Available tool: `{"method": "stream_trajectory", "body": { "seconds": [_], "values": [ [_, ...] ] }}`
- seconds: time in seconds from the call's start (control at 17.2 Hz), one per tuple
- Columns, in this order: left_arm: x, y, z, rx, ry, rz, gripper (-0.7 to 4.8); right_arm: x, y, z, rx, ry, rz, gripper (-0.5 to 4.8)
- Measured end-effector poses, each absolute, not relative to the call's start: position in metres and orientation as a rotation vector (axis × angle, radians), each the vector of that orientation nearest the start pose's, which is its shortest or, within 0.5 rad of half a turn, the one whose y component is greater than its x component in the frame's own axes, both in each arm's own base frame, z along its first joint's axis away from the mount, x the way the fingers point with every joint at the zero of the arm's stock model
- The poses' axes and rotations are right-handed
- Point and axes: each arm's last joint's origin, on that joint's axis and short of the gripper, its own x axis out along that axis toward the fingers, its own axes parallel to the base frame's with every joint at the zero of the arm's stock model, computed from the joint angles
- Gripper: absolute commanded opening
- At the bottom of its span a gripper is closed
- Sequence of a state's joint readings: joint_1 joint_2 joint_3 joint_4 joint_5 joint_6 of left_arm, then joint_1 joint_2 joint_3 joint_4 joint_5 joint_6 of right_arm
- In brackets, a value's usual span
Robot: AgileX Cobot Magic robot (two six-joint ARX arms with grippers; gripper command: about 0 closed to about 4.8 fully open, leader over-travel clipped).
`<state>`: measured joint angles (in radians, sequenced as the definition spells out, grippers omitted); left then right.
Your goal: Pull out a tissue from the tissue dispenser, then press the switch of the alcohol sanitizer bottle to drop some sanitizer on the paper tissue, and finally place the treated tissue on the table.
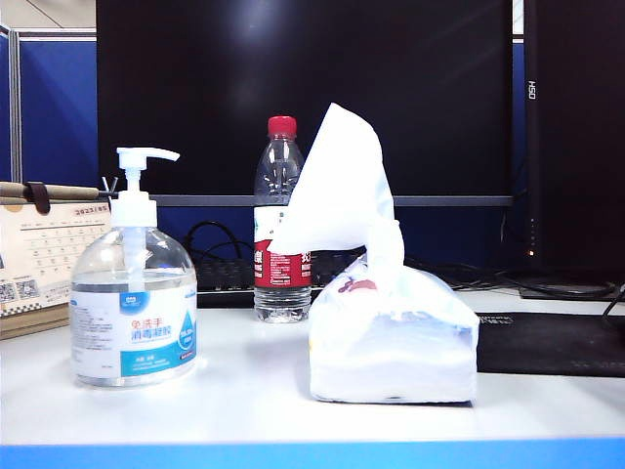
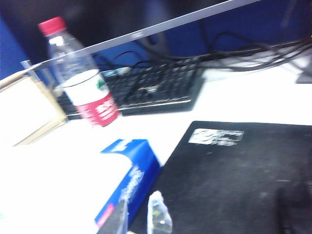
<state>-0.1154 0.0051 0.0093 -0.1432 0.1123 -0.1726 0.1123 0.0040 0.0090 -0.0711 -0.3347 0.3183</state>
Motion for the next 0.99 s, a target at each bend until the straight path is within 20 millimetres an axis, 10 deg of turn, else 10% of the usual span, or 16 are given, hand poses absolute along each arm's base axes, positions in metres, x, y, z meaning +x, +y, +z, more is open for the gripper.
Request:
{"method": "stream_trajectory", "body": {
  "seconds": [0.23, 0.41, 0.99],
  "values": [
    [0.095, -0.016, 0.153, -0.175, 0.162, -0.259, -0.02, 0.093, 0.021, 0.16, 0.323, 0.145, 0.481, 0.68],
    [0.095, -0.016, 0.153, -0.178, 0.164, -0.278, -0.02, 0.093, 0.022, 0.16, 0.323, 0.147, 0.508, 1.89],
    [0.093, -0.023, 0.166, -0.259, 0.073, -0.538, -0.02, 0.083, 0.047, 0.178, 0.396, 0.053, 0.784, 2.13]
  ]
}}
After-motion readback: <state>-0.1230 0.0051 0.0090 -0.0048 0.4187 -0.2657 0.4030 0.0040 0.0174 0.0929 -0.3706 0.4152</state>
